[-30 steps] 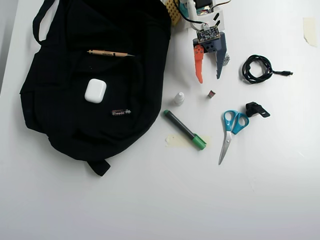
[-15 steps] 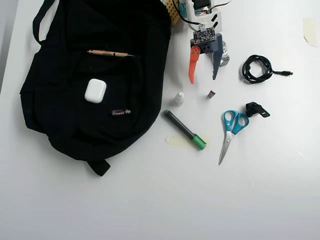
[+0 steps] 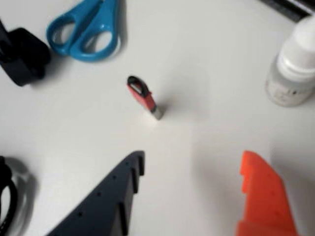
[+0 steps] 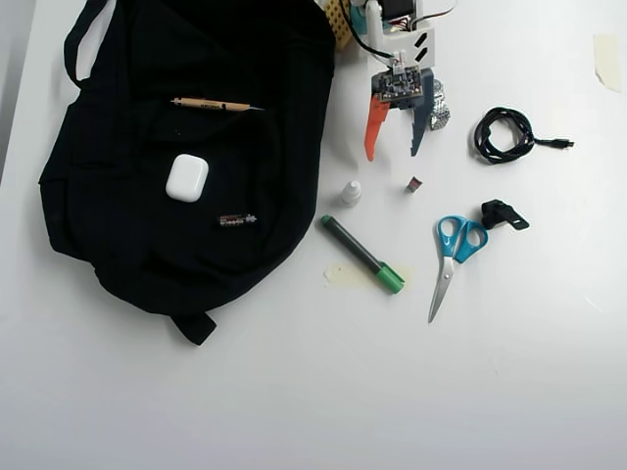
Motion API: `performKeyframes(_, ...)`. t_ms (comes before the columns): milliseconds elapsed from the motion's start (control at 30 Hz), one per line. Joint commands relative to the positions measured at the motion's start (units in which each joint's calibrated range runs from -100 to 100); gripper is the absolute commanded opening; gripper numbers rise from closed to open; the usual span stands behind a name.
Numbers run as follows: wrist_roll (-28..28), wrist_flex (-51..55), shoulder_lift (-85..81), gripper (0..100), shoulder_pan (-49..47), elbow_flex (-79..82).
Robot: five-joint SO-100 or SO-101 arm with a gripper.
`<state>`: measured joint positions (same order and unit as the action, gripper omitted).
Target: Put the usb stick into the black bag
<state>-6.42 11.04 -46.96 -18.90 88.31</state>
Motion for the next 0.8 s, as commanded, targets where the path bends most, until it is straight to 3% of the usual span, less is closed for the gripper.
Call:
performKeyframes(0, -0.24, -0.01, 6.46, 26, -0.55, -6.73)
performKeyframes(767, -1.5, -3.97, 18.49, 26, -2.72, -13.83)
